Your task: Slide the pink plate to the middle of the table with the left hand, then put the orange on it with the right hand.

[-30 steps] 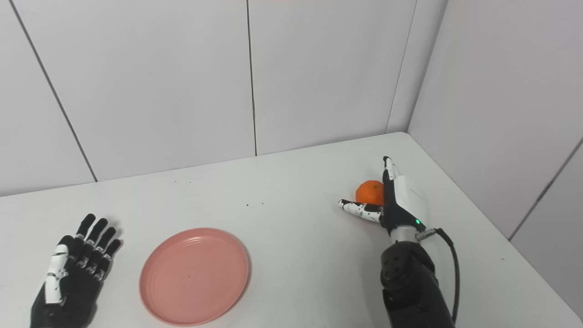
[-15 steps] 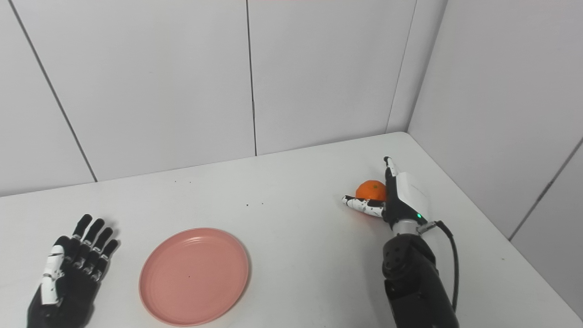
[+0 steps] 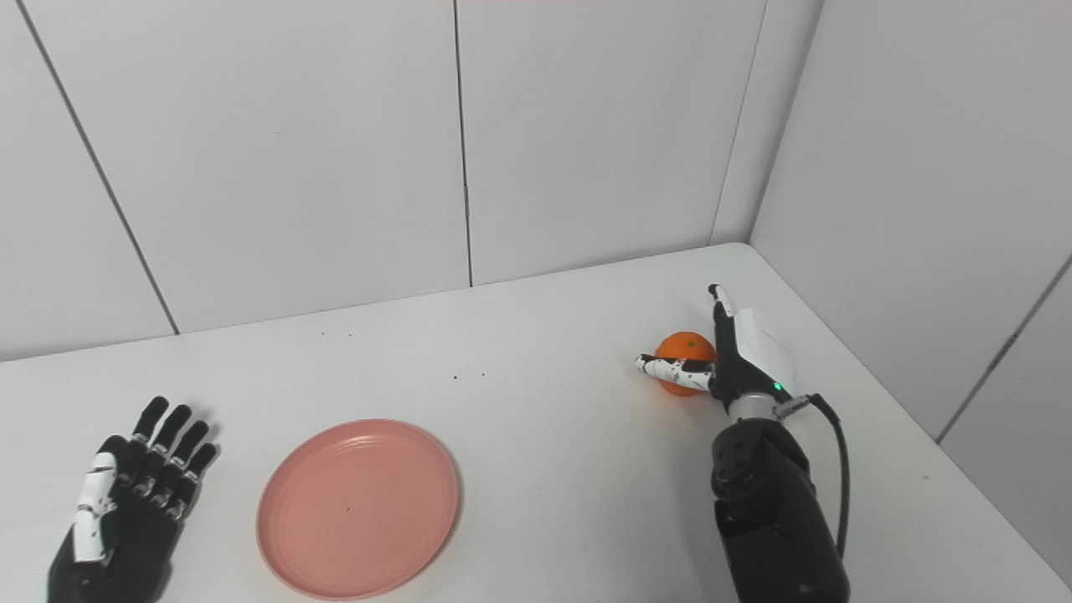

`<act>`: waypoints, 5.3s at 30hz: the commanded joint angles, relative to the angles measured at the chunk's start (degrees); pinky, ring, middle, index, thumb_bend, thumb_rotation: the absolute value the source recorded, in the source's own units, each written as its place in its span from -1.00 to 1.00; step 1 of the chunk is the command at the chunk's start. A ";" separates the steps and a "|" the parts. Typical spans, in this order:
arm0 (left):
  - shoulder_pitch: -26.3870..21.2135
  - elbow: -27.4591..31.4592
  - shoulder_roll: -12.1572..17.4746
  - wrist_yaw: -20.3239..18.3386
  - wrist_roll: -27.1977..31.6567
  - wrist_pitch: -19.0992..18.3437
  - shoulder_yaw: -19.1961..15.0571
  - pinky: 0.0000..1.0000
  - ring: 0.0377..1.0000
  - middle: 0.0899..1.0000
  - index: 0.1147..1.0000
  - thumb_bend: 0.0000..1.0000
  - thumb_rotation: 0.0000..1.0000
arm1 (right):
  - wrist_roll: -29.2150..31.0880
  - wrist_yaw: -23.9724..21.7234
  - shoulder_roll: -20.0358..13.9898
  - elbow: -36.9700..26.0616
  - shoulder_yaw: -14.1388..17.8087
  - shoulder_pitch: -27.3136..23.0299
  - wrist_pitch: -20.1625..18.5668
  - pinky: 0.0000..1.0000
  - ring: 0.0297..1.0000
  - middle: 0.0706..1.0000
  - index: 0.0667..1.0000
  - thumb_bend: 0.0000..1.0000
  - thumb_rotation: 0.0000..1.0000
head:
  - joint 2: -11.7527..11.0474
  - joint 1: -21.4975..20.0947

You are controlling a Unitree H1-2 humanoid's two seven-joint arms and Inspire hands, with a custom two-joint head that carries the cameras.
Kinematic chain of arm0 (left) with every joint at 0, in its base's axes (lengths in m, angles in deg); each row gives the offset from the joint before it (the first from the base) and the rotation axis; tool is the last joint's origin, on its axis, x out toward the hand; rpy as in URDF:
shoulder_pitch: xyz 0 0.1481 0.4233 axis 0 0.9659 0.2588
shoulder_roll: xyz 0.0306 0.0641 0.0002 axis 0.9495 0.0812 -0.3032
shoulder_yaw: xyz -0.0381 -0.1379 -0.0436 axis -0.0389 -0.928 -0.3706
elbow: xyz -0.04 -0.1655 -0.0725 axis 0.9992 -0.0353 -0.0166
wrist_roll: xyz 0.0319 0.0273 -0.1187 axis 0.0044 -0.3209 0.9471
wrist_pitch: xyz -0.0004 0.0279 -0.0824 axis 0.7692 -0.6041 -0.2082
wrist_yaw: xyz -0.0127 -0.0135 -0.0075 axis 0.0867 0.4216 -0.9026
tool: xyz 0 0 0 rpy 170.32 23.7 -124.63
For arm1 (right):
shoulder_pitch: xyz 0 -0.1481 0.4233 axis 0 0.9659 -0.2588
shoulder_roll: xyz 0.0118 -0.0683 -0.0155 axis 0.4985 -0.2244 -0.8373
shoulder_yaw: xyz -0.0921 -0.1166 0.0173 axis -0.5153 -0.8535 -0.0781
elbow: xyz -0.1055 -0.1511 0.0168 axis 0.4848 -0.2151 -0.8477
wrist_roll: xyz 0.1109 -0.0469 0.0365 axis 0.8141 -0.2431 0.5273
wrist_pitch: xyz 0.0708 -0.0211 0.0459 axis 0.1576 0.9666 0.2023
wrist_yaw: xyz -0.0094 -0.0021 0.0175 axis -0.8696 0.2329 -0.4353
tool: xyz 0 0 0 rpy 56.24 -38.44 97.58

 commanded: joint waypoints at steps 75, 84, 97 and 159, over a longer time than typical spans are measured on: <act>2.94 3.69 -1.27 4.15 -0.50 -7.05 0.63 1.00 1.00 1.00 1.00 -0.46 1.00 | 1.47 4.86 0.77 -17.53 -6.86 -4.23 0.41 -0.27 -0.15 -0.10 -0.10 0.03 -0.72 | 1.47 4.20; 3.60 3.86 -2.21 4.83 -1.60 -5.64 1.57 1.00 0.99 1.00 1.00 -0.45 1.00 | 0.15 4.19 3.87 -20.07 -14.59 -6.25 0.69 -0.30 -0.17 -0.12 -0.10 0.04 -0.73 | 1.80 8.14; 4.78 3.07 -4.81 6.03 -5.92 -1.28 4.10 0.98 0.92 0.94 0.91 -0.30 1.00 | -0.08 4.28 9.89 -17.86 -24.08 -8.32 3.94 -0.37 -0.21 -0.10 -0.10 0.03 -0.73 | 3.19 20.25; 4.62 5.36 -14.55 15.74 -17.42 -1.34 8.87 0.86 0.87 0.87 0.84 -0.25 1.00 | -0.47 3.77 11.75 -4.26 -40.44 -3.56 14.46 -0.74 -0.62 -0.44 -0.10 0.04 -0.74 | 6.37 42.29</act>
